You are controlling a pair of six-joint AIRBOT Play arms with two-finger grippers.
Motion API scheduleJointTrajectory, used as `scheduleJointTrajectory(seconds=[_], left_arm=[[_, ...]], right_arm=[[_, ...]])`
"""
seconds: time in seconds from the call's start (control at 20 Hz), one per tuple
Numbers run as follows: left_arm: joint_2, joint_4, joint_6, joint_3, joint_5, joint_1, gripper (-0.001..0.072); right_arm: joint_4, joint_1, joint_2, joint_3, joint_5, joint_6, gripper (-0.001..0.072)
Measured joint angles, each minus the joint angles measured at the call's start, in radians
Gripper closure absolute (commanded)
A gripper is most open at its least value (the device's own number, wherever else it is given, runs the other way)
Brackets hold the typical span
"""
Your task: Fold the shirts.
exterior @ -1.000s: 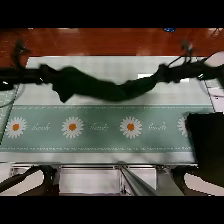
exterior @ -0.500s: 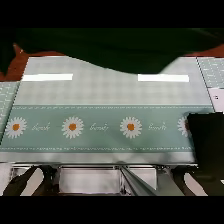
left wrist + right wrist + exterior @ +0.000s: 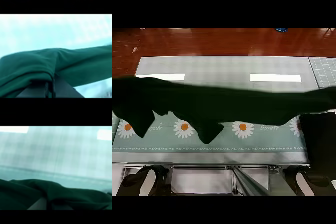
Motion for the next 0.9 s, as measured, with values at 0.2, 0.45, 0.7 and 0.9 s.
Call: scheduleJointTrajectory(seconds=[0.2, 0.45, 0.7, 0.9], left_arm=[[-0.021, 0.047, -0.031, -0.162, 0.001, -0.039, 0.0690], [-0.200, 0.064, -0.038, -0.284, 0.118, -0.079, 0.0689], [-0.477, 0.062, -0.026, -0.312, 0.336, -0.167, 0.0689], [-0.668, -0.008, -0.022, -0.296, 0.473, -0.207, 0.0393]], right_arm=[[0.068, 0.000, 0.011, -0.262, -0.048, -0.001, 0.0680], [0.096, 0.000, -0.163, -0.412, -0.225, -0.045, 0.0680], [0.115, 0.000, -0.468, -0.411, -0.441, -0.072, 0.0680], [0.143, -0.001, -0.707, -0.291, -0.547, -0.076, 0.0312]])
